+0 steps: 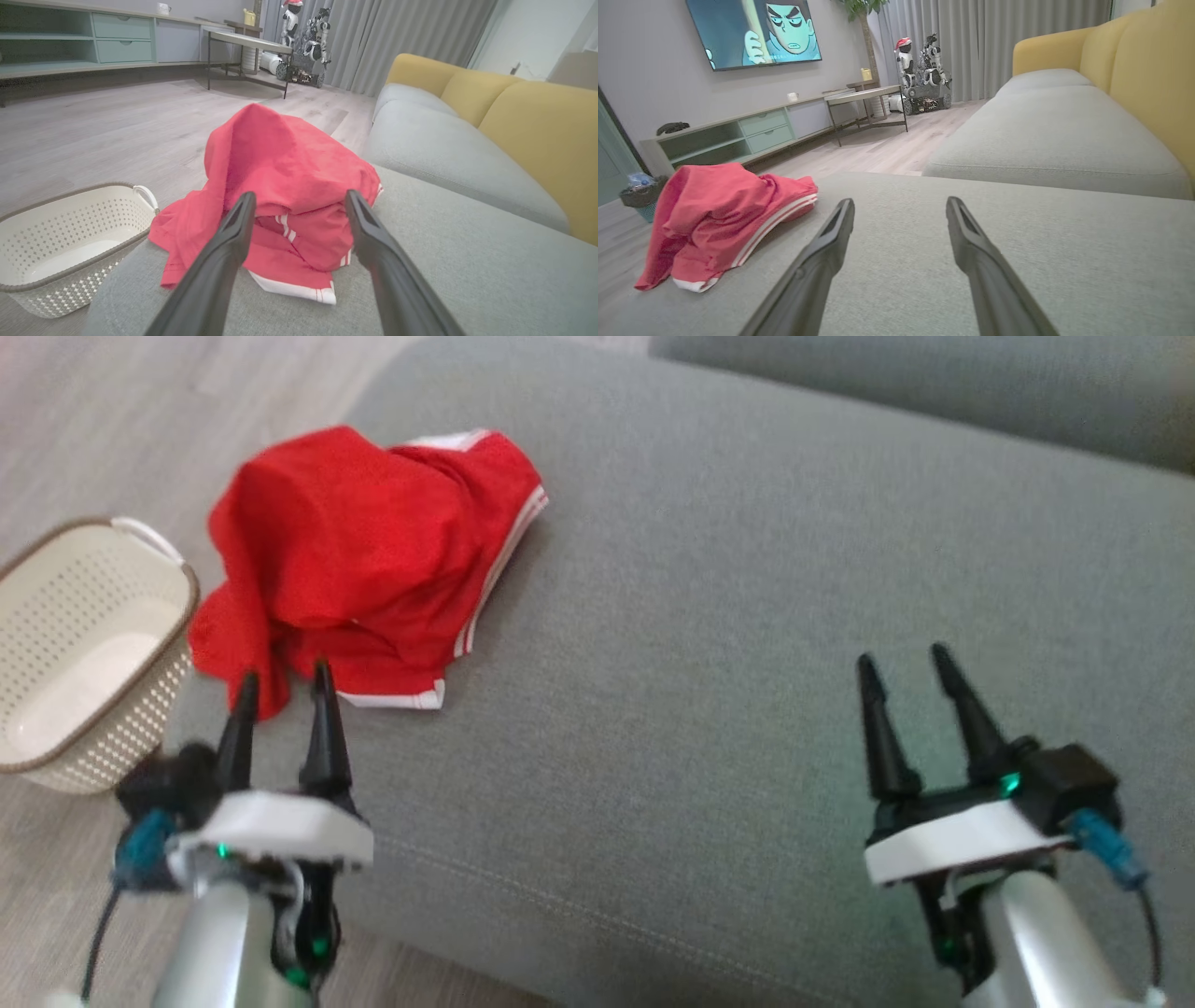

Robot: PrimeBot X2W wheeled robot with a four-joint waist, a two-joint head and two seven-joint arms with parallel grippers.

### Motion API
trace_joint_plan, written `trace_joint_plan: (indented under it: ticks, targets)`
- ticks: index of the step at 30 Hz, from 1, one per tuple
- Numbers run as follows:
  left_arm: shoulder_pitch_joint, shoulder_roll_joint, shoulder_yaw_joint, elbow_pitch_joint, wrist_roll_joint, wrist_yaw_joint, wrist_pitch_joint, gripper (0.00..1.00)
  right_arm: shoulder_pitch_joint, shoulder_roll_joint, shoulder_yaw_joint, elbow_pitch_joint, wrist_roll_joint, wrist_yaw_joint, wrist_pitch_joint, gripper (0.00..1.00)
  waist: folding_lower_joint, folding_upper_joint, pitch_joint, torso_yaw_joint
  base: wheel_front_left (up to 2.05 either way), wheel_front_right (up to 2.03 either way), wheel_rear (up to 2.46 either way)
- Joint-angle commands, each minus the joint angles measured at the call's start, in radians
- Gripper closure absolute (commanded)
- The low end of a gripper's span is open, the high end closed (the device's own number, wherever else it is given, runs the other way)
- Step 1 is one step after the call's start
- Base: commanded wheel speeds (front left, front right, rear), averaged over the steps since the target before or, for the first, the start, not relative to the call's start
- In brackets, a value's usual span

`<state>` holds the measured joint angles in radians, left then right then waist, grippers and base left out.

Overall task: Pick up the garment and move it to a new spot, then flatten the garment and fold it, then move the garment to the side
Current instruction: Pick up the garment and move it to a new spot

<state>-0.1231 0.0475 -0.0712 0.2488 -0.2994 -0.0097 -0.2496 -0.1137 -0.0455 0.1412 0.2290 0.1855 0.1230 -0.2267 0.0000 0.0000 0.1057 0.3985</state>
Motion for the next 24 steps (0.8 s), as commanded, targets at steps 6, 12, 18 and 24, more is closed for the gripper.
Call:
trace_joint_plan:
  ticks: [6,12,18,24]
  targets:
    - [-0.214,0.030,0.062,0.089,-0.013,-0.021,-0.009,0.00,-0.078,-0.025,-0.043,-0.125,-0.047,0.008,0.042,0.00,0.0000,0.0000,0.135,-0.044,0.00,0.00,0.00]
    - [-0.380,0.070,0.094,0.207,-0.034,-0.007,0.041,0.00,-0.105,-0.044,-0.054,-0.195,-0.062,0.008,0.076,0.00,0.0000,0.0000,0.211,-0.078,0.00,0.00,0.00]
    - [-0.500,0.113,0.145,0.326,-0.052,0.057,0.102,0.00,-0.117,-0.047,-0.044,-0.220,-0.061,0.008,0.087,0.00,0.0000,0.0000,0.249,-0.116,0.00,0.00,0.00]
    - [-0.569,0.149,0.156,0.442,-0.070,0.059,0.151,0.00,-0.123,-0.041,-0.040,-0.217,-0.061,0.008,0.081,0.00,0.0000,0.0000,0.266,-0.145,0.00,0.00,0.00]
